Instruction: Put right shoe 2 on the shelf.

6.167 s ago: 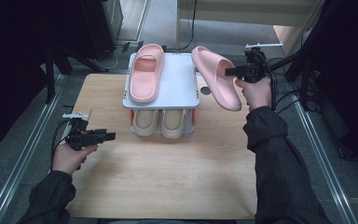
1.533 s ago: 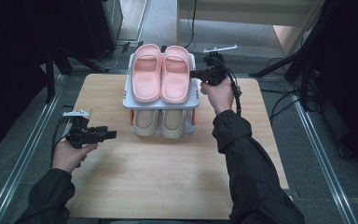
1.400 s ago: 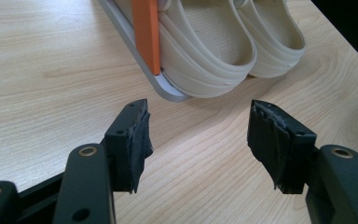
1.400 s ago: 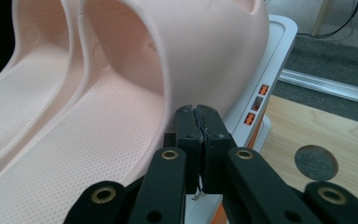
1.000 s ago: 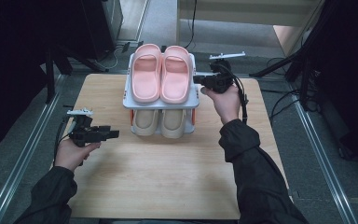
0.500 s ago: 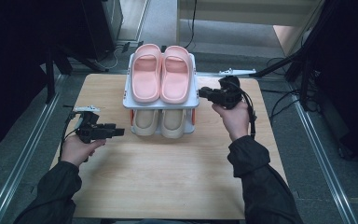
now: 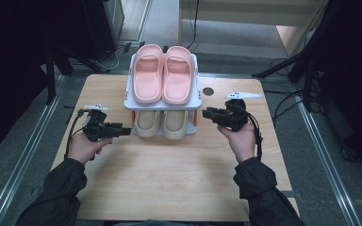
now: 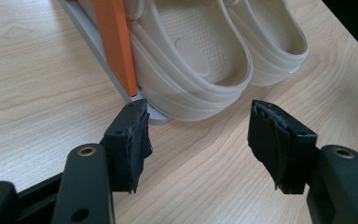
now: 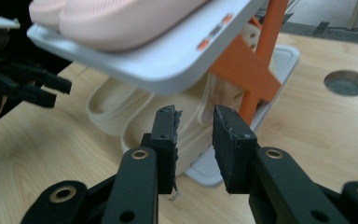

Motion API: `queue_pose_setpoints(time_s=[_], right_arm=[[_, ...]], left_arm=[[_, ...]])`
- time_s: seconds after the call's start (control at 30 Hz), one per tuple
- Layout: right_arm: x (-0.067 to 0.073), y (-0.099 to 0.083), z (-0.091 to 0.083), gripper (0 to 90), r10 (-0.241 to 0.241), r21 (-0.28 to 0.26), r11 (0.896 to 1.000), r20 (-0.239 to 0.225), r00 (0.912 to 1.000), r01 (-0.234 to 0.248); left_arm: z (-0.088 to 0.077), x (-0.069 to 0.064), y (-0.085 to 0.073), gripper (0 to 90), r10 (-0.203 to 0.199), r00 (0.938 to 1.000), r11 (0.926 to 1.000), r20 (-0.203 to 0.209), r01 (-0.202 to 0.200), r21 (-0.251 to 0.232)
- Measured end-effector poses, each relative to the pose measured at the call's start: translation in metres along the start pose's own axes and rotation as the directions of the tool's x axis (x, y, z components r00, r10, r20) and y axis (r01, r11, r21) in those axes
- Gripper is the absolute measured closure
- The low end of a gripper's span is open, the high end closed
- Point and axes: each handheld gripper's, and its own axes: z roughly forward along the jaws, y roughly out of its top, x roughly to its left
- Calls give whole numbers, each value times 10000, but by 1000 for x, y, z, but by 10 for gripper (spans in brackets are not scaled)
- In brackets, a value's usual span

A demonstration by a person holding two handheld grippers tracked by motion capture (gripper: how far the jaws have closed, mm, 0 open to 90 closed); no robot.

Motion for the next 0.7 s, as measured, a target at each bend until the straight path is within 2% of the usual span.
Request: queue_pose_setpoints(time_s=[0.17, 0.4, 0.47, 0.57, 0.7], right_arm=[[3, -16, 3, 689, -58, 265, 9996, -115, 9999, 61], [5, -35, 7, 635, -166, 244, 9996, -337, 9993, 174], [6, -40, 9, 624, -157, 390, 9991, -416, 9990, 174], [7, -47, 12, 624, -387, 636, 9971, -528, 9979, 420], [5, -54, 12, 601, -372, 726, 9965, -717, 9967, 424]], left_arm=[[6, -4, 2, 384, 182, 9998, 9998, -70, -181, 47], [14, -9, 2, 382, 569, 9982, 9984, -170, -569, 43], [15, -11, 1, 379, 686, 9975, 9976, -172, -686, 12], [17, -13, 2, 356, 633, 9978, 9979, -204, -636, -129], [20, -17, 2, 345, 677, 9977, 9976, -100, -678, -127]])
